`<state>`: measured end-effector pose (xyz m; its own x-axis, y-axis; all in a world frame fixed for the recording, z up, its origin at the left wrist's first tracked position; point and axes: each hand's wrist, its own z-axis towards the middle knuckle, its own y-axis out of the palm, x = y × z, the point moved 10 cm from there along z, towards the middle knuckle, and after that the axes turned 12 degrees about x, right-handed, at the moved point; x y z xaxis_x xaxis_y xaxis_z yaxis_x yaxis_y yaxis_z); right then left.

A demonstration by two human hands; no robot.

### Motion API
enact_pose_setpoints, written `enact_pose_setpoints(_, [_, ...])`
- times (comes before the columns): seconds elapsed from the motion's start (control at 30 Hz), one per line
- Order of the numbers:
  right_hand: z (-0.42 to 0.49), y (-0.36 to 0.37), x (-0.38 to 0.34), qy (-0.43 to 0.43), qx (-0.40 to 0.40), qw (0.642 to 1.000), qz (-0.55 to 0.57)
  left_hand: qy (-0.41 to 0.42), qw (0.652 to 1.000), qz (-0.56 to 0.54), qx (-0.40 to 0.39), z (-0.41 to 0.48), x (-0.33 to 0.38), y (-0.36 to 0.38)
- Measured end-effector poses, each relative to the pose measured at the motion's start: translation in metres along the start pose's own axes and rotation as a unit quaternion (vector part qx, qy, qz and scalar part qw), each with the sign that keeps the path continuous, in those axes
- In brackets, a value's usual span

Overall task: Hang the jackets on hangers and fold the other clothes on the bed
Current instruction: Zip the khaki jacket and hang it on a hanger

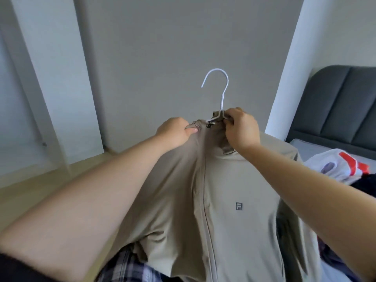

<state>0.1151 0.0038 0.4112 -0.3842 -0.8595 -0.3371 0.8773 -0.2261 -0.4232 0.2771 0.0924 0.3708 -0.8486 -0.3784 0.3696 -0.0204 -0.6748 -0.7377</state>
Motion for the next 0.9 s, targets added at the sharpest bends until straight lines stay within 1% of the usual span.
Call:
enact_pose_setpoints(0.07, [0.042,-0.006,-0.008,0.000,0.027,0.999,0.031,-0.021,0.996,-0.019,0.080,0.028,0.000,-0.032])
enact_pose_setpoints(0.13, [0.084,-0.008,-0.010,0.013,0.033,0.999,0.023,-0.042,0.985,-0.035,0.162,0.051,-0.006,-0.064])
enact_pose_setpoints(0.23, [0.135,0.000,0.006,0.088,-0.023,0.994,-0.060,-0.059,0.962,-0.041,0.263,0.083,-0.017,-0.105])
enact_pose_setpoints(0.27, [0.148,0.006,0.006,0.094,-0.049,0.991,-0.077,-0.059,0.954,-0.041,0.290,0.093,-0.020,-0.116])
enact_pose_setpoints(0.33, [0.170,0.017,-0.006,0.087,-0.085,0.991,-0.053,-0.061,0.942,-0.049,0.326,0.110,-0.025,-0.133])
enact_pose_setpoints(0.4, [0.192,0.022,-0.023,0.093,-0.096,0.991,0.012,-0.066,0.930,-0.068,0.354,0.127,-0.029,-0.151])
enact_pose_setpoints(0.43, [0.203,0.021,-0.032,0.091,-0.087,0.991,0.046,-0.067,0.924,-0.087,0.367,0.136,-0.031,-0.162])
enact_pose_setpoints(0.47, [0.215,0.018,-0.038,0.091,-0.059,0.991,0.081,-0.060,0.916,-0.110,0.382,0.144,-0.031,-0.174])
enact_pose_setpoints(0.5, [0.226,0.012,-0.041,0.093,-0.013,0.989,0.115,-0.042,0.907,-0.125,0.399,0.150,-0.028,-0.186])
enact_pose_setpoints(0.53, [0.233,0.006,-0.040,0.099,0.041,0.984,0.139,-0.007,0.899,-0.121,0.420,0.153,-0.021,-0.199])
enact_pose_setpoints(0.57, [0.237,0.004,-0.038,0.107,0.077,0.980,0.148,0.041,0.893,-0.093,0.439,0.151,-0.011,-0.208])
enact_pose_setpoints(0.6, [0.236,0.010,-0.036,0.113,0.077,0.980,0.143,0.095,0.887,-0.049,0.450,0.145,0.001,-0.212])
enact_pose_setpoints(0.67, [0.223,0.040,-0.032,0.129,-0.002,0.986,0.109,0.168,0.881,0.022,0.441,0.131,0.013,-0.202])
enact_pose_setpoints(0.7, [0.213,0.055,-0.026,0.146,-0.032,0.984,0.096,0.182,0.885,0.040,0.428,0.125,0.011,-0.194])
enact_pose_setpoints(0.73, [0.204,0.063,-0.018,0.166,-0.036,0.981,0.091,0.183,0.890,0.048,0.415,0.120,0.007,-0.186])
enact_pose_setpoints(0.77, [0.196,0.067,-0.013,0.185,-0.018,0.978,0.093,0.177,0.899,0.049,0.398,0.116,0.002,-0.178])
enact_pose_setpoints(0.83, [0.184,0.066,-0.007,0.217,0.048,0.968,0.114,0.162,0.922,0.022,0.352,0.110,-0.001,-0.160])
enact_pose_setpoints(0.9, [0.179,0.060,-0.008,0.237,0.122,0.950,0.162,0.188,0.936,-0.013,0.297,0.103,0.005,-0.137])
